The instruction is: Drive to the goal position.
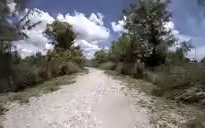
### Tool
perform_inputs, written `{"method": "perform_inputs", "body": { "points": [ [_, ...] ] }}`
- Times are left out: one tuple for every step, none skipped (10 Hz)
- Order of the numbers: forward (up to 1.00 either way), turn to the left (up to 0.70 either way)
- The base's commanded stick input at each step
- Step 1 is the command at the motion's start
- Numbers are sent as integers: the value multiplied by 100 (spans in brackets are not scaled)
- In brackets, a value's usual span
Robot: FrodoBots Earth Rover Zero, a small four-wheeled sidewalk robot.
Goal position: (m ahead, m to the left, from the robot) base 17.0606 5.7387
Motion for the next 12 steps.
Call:
{"method": "perform_inputs", "body": {
  "points": [
    [70, 0],
    [70, 0],
    [70, 0],
    [70, 0],
    [70, 0],
    [70, 0],
    [70, 0],
    [70, 0],
    [70, 0],
    [70, 0],
    [70, 0],
    [70, 0]
  ]
}}
